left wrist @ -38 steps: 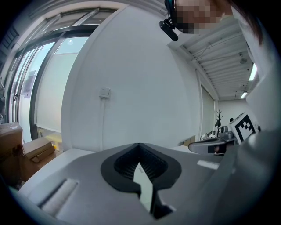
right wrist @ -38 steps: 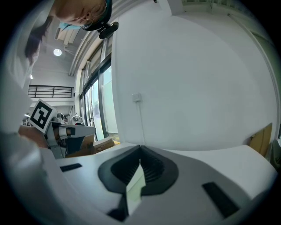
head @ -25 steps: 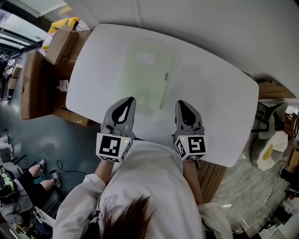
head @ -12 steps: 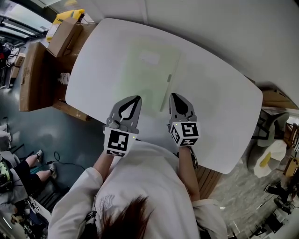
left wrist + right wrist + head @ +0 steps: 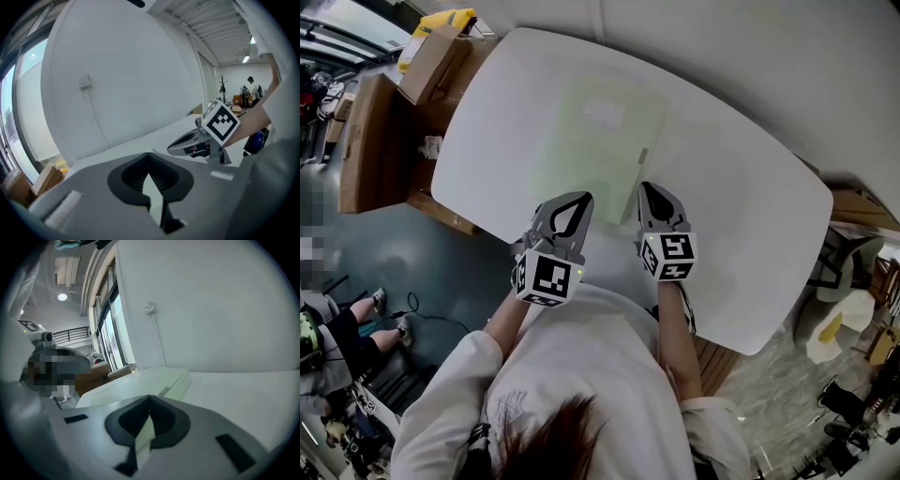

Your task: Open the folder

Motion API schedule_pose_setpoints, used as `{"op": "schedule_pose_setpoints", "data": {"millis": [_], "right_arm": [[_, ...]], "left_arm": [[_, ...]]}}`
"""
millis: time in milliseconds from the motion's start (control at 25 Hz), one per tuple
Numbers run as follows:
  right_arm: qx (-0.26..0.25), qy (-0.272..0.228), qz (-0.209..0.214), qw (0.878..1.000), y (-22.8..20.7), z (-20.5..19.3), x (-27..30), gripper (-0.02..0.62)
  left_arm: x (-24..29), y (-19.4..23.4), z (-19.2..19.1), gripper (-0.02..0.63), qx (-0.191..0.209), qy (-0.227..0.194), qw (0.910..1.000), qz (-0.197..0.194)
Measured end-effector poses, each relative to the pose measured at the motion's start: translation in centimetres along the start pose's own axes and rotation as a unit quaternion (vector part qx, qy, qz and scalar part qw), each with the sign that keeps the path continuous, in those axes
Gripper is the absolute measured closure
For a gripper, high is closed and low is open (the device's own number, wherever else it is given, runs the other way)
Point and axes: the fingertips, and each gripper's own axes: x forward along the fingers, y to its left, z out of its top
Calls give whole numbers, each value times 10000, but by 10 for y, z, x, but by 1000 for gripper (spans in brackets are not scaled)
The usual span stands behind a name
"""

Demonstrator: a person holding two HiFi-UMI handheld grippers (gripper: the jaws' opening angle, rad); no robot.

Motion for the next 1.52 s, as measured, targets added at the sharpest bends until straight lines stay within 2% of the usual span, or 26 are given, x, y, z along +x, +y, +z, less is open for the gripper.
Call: {"op": "schedule_pose_setpoints", "data": {"millis": [160,280,400,520,600,760,1040,1160,1280,1400,1520], "right_arm": [[3,96,80,9999,2,-5,10,589],[36,155,119,9998,2,-9,15,589],[55,217,126,9997,2,-14,17,588],[66,277,120,9995,4,-18,18,589],[50,297,107,9995,6,-20,18,589],[9,325,80,9994,7,-21,18,589],[-59,361,68,9993,6,-21,17,589],[-124,373,74,9992,7,-21,18,589],[-138,359,80,9992,7,-21,18,589],[-185,341,82,9992,7,-21,17,589],[-217,333,66,9992,7,-21,17,589]], "left_arm": [[9,-12,0,597,866,47,9962,-107],[16,-26,-7,597,1684,166,9853,-244],[26,-50,-30,591,2603,541,9607,-793],[33,-67,-49,504,3269,799,9341,-1192],[34,-74,-55,485,3479,824,9245,-1322],[34,-84,-60,471,3626,875,9144,-1571],[39,-97,-75,459,4135,1040,8872,-1766],[42,-95,-77,459,4259,1096,8819,-1700],[44,-92,-76,454,4239,1104,8840,-1635],[40,-89,-69,448,4151,1095,8902,-1525],[34,-82,-55,445,4012,915,9022,-1294]]}}
